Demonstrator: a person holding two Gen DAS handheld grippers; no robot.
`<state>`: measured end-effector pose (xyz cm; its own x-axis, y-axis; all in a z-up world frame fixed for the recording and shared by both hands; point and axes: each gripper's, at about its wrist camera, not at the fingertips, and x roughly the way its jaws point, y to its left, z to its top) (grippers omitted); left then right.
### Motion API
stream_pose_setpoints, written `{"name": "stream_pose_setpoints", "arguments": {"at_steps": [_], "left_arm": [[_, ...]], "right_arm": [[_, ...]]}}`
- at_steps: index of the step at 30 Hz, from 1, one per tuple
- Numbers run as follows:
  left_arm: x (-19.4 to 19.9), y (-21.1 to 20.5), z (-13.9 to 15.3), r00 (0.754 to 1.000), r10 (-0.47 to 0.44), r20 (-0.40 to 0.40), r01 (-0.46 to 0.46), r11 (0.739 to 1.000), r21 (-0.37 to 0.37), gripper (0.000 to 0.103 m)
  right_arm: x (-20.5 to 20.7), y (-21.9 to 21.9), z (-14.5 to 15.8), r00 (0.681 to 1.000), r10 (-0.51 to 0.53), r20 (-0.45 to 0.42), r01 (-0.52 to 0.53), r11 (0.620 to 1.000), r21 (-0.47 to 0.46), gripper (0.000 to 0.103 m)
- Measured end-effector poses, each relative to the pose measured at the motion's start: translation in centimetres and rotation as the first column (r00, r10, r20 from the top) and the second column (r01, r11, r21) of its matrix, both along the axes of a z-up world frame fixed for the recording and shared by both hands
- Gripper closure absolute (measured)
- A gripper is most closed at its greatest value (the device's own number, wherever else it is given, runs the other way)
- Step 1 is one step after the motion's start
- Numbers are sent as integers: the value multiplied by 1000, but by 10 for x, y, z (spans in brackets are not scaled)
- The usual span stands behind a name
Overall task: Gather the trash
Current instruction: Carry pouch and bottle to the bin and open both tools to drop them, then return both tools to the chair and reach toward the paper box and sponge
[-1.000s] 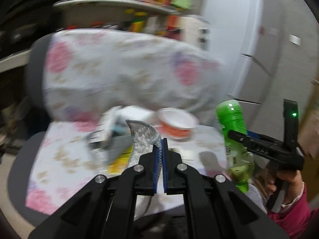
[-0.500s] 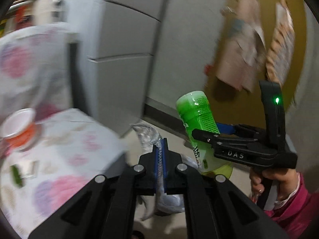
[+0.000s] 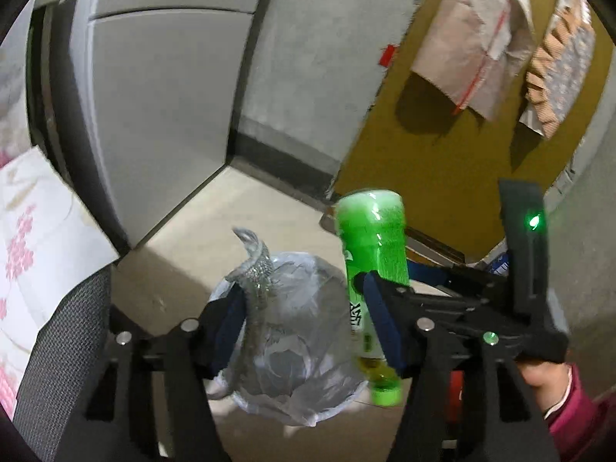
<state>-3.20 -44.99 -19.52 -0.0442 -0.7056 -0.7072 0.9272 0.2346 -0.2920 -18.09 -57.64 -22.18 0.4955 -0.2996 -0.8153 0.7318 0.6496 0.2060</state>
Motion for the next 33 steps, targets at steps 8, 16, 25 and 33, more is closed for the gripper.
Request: {"name": "stream_pose_setpoints", "arguments": {"at_steps": [8, 16, 25, 33], "left_arm": [[6, -3, -4, 994, -63, -88, 63, 998, 2, 49], [-22, -31, -9, 989, -134, -67, 137, 989, 57, 25], [-17, -21, -4, 997, -74, -1, 74, 995, 73, 16], [6, -1, 11, 1000, 9, 29, -10, 999, 37, 16]], "right_arm": [[4, -10, -30, 997, -29, -67, 30, 999, 22, 47], [-24, -17, -14, 996, -75, -53, 74, 997, -11, 47], [-21, -16, -9, 997, -48, -53, 48, 999, 4, 47], [7, -10, -28, 993, 7, -116, -1, 999, 46, 26]]}}
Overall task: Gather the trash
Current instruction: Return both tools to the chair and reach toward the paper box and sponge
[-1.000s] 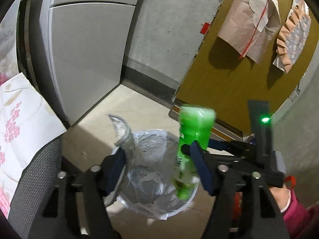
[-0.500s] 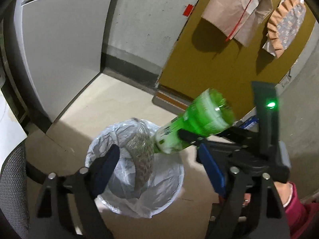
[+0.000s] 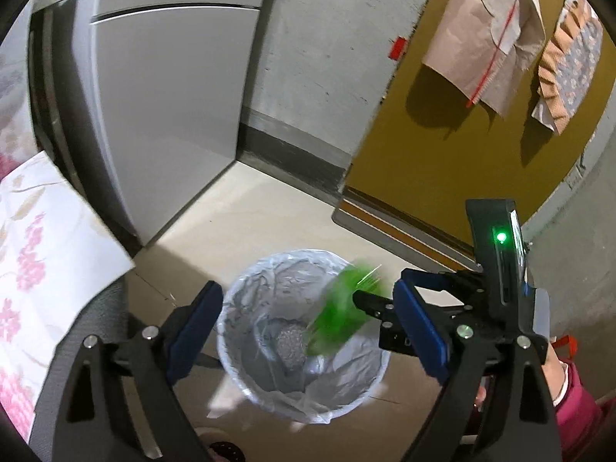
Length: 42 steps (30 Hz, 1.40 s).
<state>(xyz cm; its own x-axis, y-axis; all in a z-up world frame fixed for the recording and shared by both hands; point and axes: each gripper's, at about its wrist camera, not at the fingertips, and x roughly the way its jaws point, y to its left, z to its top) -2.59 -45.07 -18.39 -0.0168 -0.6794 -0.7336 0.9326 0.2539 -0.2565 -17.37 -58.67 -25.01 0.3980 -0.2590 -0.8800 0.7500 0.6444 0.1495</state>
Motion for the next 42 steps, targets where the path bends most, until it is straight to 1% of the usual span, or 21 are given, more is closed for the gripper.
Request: {"name": "stream_pose_setpoints", "arguments": {"at_steps": [5, 8, 12, 15, 18, 21, 24, 25, 27, 29, 30, 31, 33, 34, 35, 36, 37, 39, 40, 42], "left_arm": [[11, 16, 5, 999, 35, 5, -34, 999, -12, 16], [17, 30, 10, 998, 59, 2, -59, 998, -24, 16], [24, 56, 20, 994, 108, 30, -107, 994, -37, 16], [31, 84, 29, 982, 171, 75, -168, 985, -40, 16], [41, 119, 40, 959, 258, 119, -256, 966, -35, 16], [51, 158, 51, 924, 349, 157, -348, 937, -33, 16], [60, 199, 58, 884, 432, 180, -436, 900, -22, 16], [63, 215, 60, 866, 463, 188, -468, 883, -16, 16], [70, 241, 60, 841, 507, 190, -516, 857, -3, 16], [79, 272, 61, 807, 562, 179, -571, 821, 2, 16], [82, 282, 62, 794, 582, 177, -591, 807, 0, 16], [86, 297, 64, 772, 610, 178, -619, 786, -8, 16], [89, 324, 66, 737, 652, 177, -661, 751, -18, 16], [92, 342, 67, 711, 679, 183, -688, 725, -20, 16], [94, 351, 68, 692, 696, 189, -706, 708, -20, 16], [100, 366, 69, 666, 719, 197, -731, 683, -20, 16], [102, 374, 70, 650, 733, 201, -745, 667, -22, 16], [110, 393, 73, 607, 766, 211, -780, 625, -25, 16], [117, 406, 76, 577, 787, 218, -802, 596, -30, 16], [130, 423, 79, 538, 810, 234, -828, 560, -37, 16]], "right_arm": [[3, 6, 19, 1000, -6, 9, 6, 999, -45, 26], [3, 14, 37, 1000, -3, 25, 5, 997, -81, 26], [10, 31, 66, 997, 25, 74, -16, 992, -122, 26], [24, 48, 90, 990, 66, 122, -47, 987, -151, 26], [37, 66, 109, 980, 104, 171, -76, 984, -163, 26], [58, 88, 130, 960, 173, 220, -135, 975, -177, 26], [85, 116, 151, 926, 268, 265, -224, 957, -186, 25], [93, 125, 155, 917, 293, 270, -247, 950, -191, 24], [109, 144, 162, 897, 346, 274, -299, 933, -200, 24], [127, 165, 167, 873, 405, 273, -358, 911, -206, 24], [138, 176, 168, 859, 437, 268, -392, 897, -206, 24], [145, 182, 169, 851, 455, 264, -411, 888, -206, 24], [164, 203, 169, 828, 500, 254, -459, 865, -205, 24], [171, 210, 168, 820, 515, 250, -475, 856, -204, 24], [176, 218, 167, 811, 531, 246, -493, 846, -204, 24], [184, 226, 166, 800, 549, 242, -512, 835, -204, 24], [194, 235, 166, 785, 573, 235, -535, 819, -207, 24], [206, 249, 164, 764, 604, 227, -567, 796, -210, 24], [216, 258, 164, 750, 622, 225, -585, 783, -211, 24], [233, 272, 164, 723, 654, 224, -618, 756, -215, 24]]}}
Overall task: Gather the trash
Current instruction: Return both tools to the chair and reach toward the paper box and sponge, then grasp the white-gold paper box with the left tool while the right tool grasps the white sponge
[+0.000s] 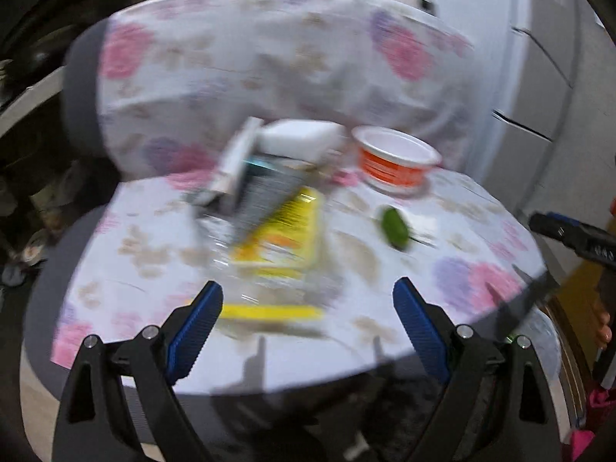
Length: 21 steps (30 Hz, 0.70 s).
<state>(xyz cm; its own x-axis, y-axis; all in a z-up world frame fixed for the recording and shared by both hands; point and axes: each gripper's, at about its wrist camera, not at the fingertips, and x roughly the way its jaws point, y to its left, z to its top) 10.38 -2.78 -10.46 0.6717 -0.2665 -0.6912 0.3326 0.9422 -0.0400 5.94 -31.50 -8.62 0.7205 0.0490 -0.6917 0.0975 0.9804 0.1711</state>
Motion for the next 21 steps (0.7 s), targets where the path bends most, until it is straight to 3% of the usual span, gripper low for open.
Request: {"name": "stream_pose_setpoints", "arguments": {"at_steps": [5, 9, 11, 21], "left_arm": [[42, 35, 7, 996, 86, 26, -86, 996, 4, 17], [84, 39, -1, 995, 97, -12, -97, 995, 13, 44], [105, 36, -9, 997, 74, -30, -73, 997, 27, 51], [169, 7, -41, 997, -10, -81, 18, 995, 98, 72]], "right_arm": [[42, 29, 7, 996, 82, 23, -81, 996, -38, 24], [74, 46, 12, 991, 125, 41, -123, 991, -57, 24], [87, 50, 12, 989, 142, 43, -139, 988, -60, 24], [129, 60, 4, 985, 170, 28, -167, 984, -65, 24]]}}
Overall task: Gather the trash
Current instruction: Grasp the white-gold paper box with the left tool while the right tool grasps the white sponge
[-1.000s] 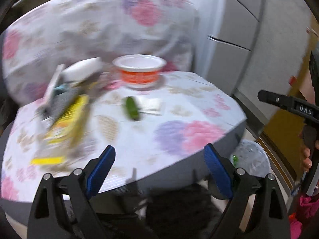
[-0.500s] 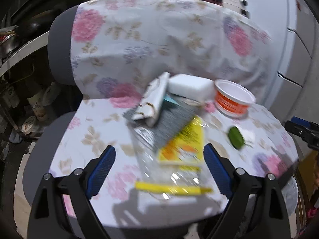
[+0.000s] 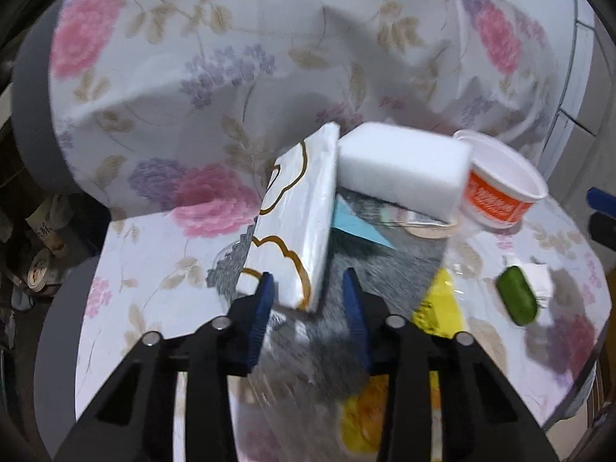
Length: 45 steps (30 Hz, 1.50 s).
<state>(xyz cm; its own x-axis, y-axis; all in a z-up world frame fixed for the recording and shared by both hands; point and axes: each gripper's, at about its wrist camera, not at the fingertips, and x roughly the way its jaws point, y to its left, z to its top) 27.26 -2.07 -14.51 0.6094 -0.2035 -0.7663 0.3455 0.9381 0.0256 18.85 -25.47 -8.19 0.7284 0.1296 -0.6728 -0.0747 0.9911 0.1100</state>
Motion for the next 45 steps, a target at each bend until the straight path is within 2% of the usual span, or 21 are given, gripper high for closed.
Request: {"name": "stream_pose_setpoints", "arguments": {"at_steps": [2, 6, 9, 12, 14, 18, 25, 30, 32, 34, 37, 40, 45], "left_arm": [[10, 1, -5, 1000, 3, -14, -3, 1000, -5, 76], [23, 5, -5, 1000, -7, -23, 5, 998, -66, 95], [21, 9, 3, 1000, 8, 2, -8, 997, -80, 102], [2, 25, 23, 998, 51, 46, -45, 990, -132, 102], [-16, 38, 40, 995, 68, 78, -52, 981, -184, 102], [-40, 53, 56, 992, 99, 76, -80, 973, -217, 102], [-46, 66, 49, 992, 122, 36, -111, 968, -227, 102], [-42, 69, 43, 991, 133, 26, -123, 965, -232, 102], [-42, 68, 44, 990, 136, 32, -125, 966, -227, 102], [-43, 68, 44, 990, 139, 34, -128, 967, -222, 102], [-44, 66, 47, 989, 145, 39, -133, 967, -219, 102], [-48, 66, 52, 987, 152, 50, -138, 967, -213, 102], [-65, 63, 73, 987, 134, 89, -110, 966, -236, 102]], "right_arm": [[7, 3, -2, 1000, 8, -4, -8, 1000, -2, 24], [18, 10, -4, 1000, 26, -9, -26, 1000, -6, 24], [24, 18, -2, 999, 47, 0, -47, 999, -15, 24], [30, 30, 2, 996, 84, 26, -83, 996, -28, 23], [34, 37, 4, 993, 106, 41, -105, 994, -34, 16], [50, 55, 4, 984, 170, 62, -167, 985, -54, 15], [97, 82, -15, 966, 257, -11, -257, 961, -98, 15], [113, 98, -26, 958, 280, -61, -287, 941, -182, 16], [113, 100, -29, 955, 287, -72, -296, 935, -197, 20], [113, 104, -30, 952, 294, -89, -307, 925, -223, 34], [115, 106, -32, 949, 298, -106, -315, 919, -236, 41], [107, 102, -20, 958, 281, -51, -286, 931, -227, 47], [71, 80, 25, 967, 233, 104, -212, 960, -182, 48]]}}
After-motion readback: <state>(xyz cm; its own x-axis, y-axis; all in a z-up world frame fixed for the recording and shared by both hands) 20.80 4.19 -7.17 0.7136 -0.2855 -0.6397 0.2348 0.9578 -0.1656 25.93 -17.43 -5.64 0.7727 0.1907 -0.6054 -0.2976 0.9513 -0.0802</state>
